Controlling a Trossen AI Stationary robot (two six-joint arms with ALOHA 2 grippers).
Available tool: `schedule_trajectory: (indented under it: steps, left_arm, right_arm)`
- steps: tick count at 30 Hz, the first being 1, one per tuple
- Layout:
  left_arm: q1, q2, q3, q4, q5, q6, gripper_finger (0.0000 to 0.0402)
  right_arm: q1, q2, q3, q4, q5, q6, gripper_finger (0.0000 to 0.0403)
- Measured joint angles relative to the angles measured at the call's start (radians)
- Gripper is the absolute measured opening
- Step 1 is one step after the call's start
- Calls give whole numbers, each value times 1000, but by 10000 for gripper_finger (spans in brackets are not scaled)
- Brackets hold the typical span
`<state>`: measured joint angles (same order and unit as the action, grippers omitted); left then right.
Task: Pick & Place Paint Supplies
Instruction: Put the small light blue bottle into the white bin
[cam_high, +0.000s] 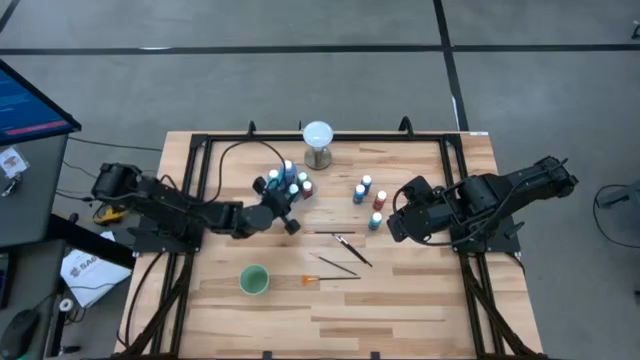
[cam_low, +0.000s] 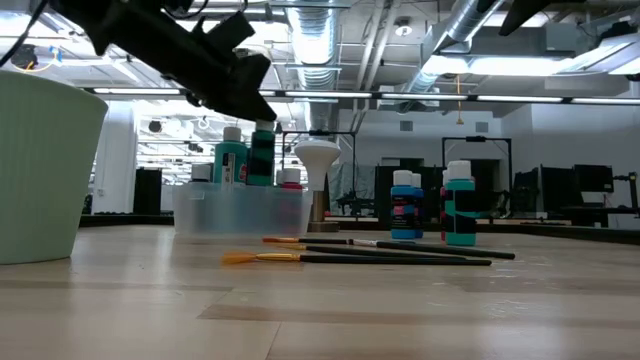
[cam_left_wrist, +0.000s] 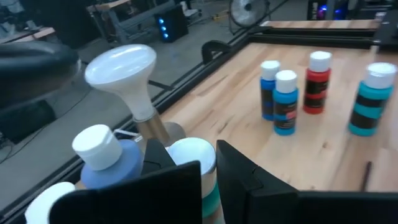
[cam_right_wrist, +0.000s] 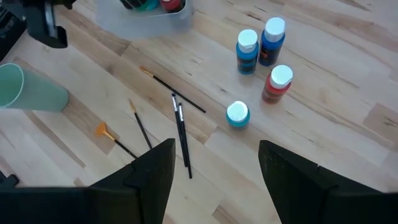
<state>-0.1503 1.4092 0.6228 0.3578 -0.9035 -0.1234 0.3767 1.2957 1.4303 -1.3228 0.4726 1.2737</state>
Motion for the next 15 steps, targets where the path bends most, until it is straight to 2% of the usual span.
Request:
schedule_trajectory:
  steps: [7,15]
  left_arm:
    - [22,19,1,24,43,-15,0]
    - [22,104,1,55,77,-12,0]
  right_arm:
    - [0,0,0,0,-3,3,225]
    - [0,0,0,0,-3,3,225]
